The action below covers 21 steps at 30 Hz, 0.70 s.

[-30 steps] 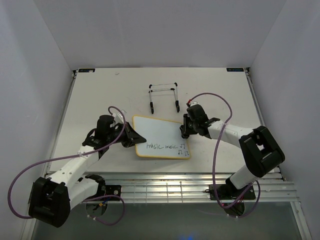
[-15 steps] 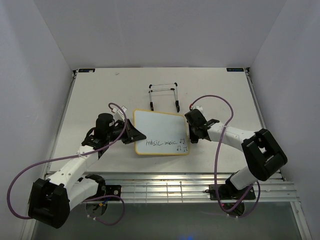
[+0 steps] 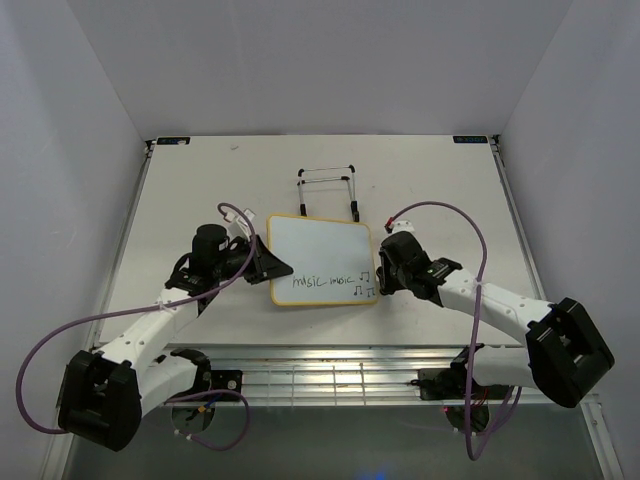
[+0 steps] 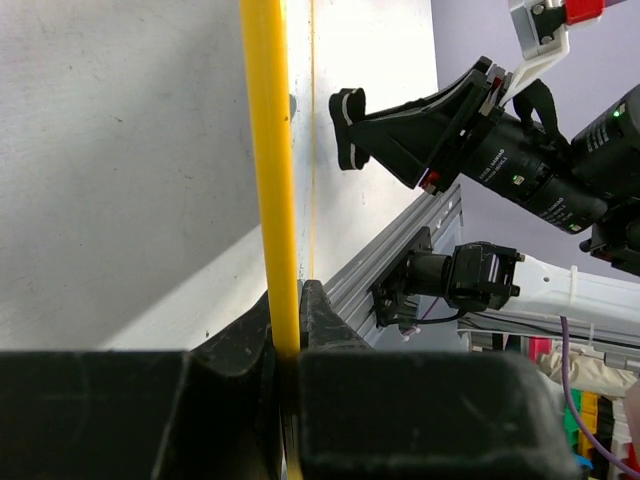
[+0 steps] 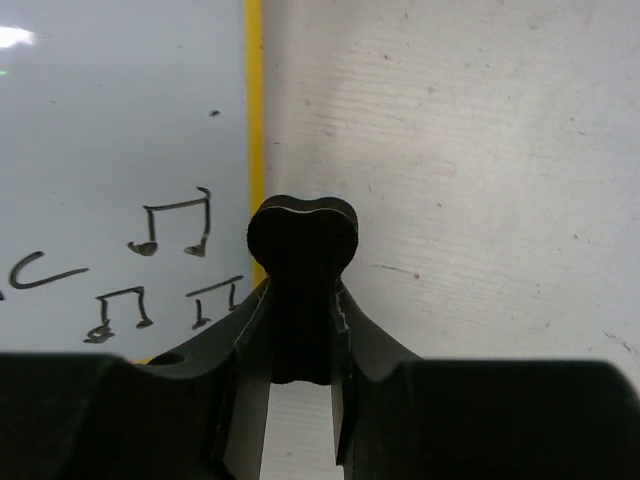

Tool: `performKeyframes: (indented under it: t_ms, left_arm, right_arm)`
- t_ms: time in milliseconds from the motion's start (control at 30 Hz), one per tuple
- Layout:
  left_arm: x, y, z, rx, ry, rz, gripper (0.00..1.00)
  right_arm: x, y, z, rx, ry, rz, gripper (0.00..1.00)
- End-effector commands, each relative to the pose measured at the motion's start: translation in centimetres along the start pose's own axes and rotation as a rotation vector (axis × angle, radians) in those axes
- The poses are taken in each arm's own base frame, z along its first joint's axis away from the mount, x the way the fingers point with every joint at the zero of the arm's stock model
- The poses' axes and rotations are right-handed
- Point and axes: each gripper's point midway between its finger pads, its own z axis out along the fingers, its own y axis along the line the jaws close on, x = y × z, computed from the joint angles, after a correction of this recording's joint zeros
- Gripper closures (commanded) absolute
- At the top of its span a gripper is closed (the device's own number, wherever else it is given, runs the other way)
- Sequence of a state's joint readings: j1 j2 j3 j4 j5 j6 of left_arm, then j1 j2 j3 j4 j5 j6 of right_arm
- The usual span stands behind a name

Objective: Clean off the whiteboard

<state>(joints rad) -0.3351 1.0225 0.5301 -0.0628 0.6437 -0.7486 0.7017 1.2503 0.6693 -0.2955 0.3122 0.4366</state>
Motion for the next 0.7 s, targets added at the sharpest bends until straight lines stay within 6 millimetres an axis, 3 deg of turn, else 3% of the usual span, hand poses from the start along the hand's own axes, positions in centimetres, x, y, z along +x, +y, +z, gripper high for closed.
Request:
performKeyframes:
  t_ms: [0, 233, 433, 467, 667]
  left_arm:
    - [-0.7, -0.7, 0.2, 0.038, -0.003, 0.042, 1.00]
    - [0.9, 1.2, 1.1, -0.020, 0.086, -0.042, 1.00]
    - [0.9, 1.9, 1.2, -0.059, 0.085, -0.065, 1.00]
    - [1.0, 2.1, 1.1, -0.068, 0.087, -0.069, 1.00]
    - [0.6, 2.2, 1.3, -0.077, 0.086, -0.065, 1.00]
  right_arm:
    - [-3.4, 2.4, 0.0, -0.120, -0.153, 0.009, 0.92]
    - [-6.2, 4.3, 0.7, -0.176, -0.209, -0.089, 0.92]
    - [-3.2, 2.6, 3.6, -0.080, -0.039, -0.111, 0.92]
    - [-1.8, 2.0, 4.0, -0.049, 0.022, -0.121, 0.92]
    - [1.8, -0.3, 5.2, 0.053, 0.178, -0.167, 0.92]
